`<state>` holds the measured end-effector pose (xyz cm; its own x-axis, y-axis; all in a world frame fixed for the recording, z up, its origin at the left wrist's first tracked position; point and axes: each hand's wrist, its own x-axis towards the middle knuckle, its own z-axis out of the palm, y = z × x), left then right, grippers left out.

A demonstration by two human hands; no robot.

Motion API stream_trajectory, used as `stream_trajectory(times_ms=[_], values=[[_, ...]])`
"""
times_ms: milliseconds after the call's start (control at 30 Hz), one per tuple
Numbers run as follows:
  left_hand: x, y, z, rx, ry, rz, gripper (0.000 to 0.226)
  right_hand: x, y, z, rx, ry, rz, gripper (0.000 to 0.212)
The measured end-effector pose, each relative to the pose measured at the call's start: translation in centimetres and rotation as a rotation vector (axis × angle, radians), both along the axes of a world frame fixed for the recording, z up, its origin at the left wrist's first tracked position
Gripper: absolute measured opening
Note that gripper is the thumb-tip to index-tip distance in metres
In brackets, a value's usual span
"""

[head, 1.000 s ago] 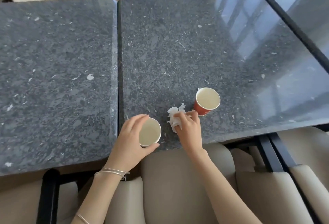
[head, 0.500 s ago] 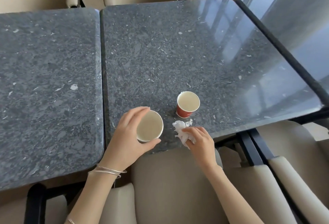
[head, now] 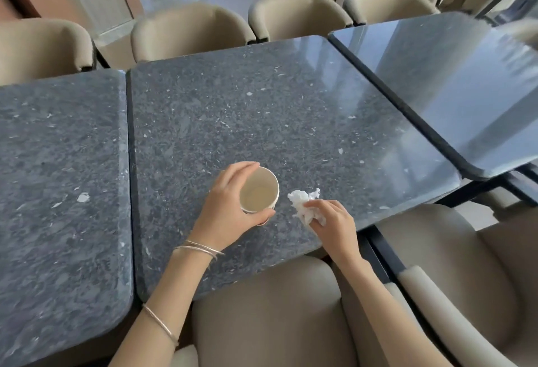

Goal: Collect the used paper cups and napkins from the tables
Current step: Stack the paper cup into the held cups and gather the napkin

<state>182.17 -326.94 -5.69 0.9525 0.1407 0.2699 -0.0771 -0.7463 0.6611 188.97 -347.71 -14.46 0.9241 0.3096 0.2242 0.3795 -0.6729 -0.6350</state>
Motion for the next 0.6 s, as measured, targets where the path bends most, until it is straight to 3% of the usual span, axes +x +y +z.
stream_trajectory(times_ms=[367,600], values=[[2.6,0.8,-8.1,0.040,0.239,0.057,0.080,5.6,3.3,-2.9,-0.056,0.007,0.128,0.026],[-0.2,3.2,-9.7,0.023,0.250,0.155,0.079,8.0,8.3,-6.2,-0.128,0.045,0.306,0.026]])
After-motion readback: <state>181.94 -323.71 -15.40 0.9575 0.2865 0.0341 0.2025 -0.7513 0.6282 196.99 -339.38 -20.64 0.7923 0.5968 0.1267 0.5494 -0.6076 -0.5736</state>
